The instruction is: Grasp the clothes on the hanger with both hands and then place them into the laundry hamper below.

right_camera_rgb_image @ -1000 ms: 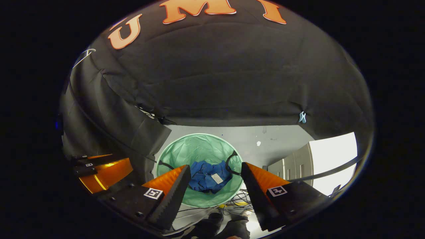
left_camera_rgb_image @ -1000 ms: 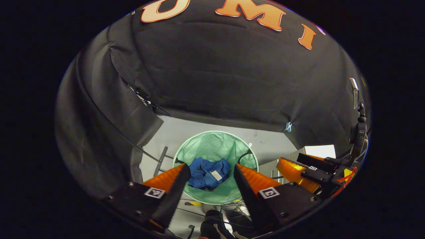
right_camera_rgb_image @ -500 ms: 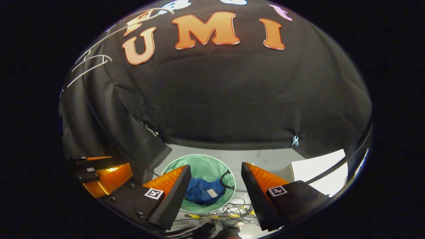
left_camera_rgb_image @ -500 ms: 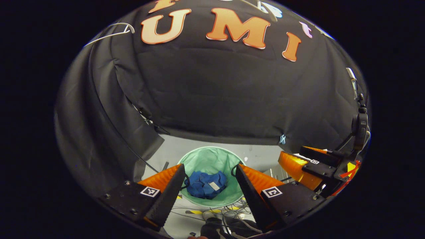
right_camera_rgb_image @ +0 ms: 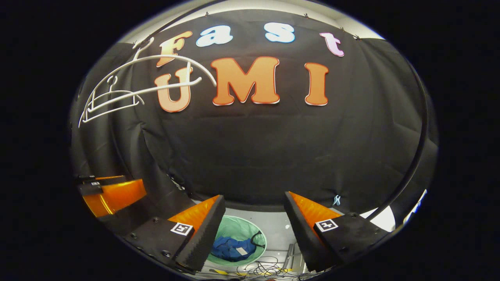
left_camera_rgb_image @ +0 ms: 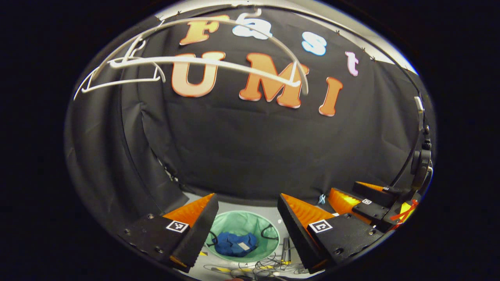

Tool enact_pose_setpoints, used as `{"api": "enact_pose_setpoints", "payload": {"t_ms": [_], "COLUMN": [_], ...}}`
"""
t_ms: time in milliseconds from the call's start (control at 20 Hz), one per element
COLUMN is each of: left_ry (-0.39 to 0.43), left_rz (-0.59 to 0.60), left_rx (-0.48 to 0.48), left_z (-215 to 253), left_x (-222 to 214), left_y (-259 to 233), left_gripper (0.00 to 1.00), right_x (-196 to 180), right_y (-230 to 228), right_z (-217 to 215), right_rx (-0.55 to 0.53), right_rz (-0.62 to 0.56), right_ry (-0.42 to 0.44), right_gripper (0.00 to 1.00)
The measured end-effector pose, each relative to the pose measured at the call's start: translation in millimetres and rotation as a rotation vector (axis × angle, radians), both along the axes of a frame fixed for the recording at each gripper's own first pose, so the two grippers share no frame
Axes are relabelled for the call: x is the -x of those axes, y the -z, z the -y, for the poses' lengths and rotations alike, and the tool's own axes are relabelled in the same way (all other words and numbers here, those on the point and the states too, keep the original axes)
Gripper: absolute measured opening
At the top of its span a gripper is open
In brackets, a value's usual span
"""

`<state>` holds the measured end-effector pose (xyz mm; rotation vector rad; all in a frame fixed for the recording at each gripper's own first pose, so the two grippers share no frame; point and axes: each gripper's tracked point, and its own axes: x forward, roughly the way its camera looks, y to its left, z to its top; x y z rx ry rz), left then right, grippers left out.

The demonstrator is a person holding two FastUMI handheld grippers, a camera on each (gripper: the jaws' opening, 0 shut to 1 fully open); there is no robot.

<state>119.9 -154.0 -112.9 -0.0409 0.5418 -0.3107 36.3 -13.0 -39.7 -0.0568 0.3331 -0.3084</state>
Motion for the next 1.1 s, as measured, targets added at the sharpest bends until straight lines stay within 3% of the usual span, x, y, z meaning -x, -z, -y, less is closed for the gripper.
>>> {"api": "enact_pose_setpoints", "payload": {"t_ms": [450,500,550,850,1100], "left_ry": [-0.011,-0.014,-0.016,-0.007,-0.030], "left_rz": [0.295,0.326,0.354,0.431,0.485], "left_rx": [0.069,0.073,0.076,0.144,0.138], "left_z": [8,10,9,19,13], "left_x": [-40,-47,-52,-61,-65], "left_y": [-54,-60,-65,-91,-102], "left_gripper": [0.96,0.97,0.95,0.92,0.92], "right_x": [21,25,27,38,45], "right_y": [-140,-156,-169,-207,-217], "right_z": [-14,-15,-17,-21,-17], "right_rx": [0.101,0.116,0.119,0.111,0.099], "right_rz": [0.265,0.286,0.304,0.375,0.388], "right_ry": [-0.010,-0.012,-0.014,-0.031,-0.021], "right_gripper": [1.00,0.90,0.90,0.90,0.90]}}
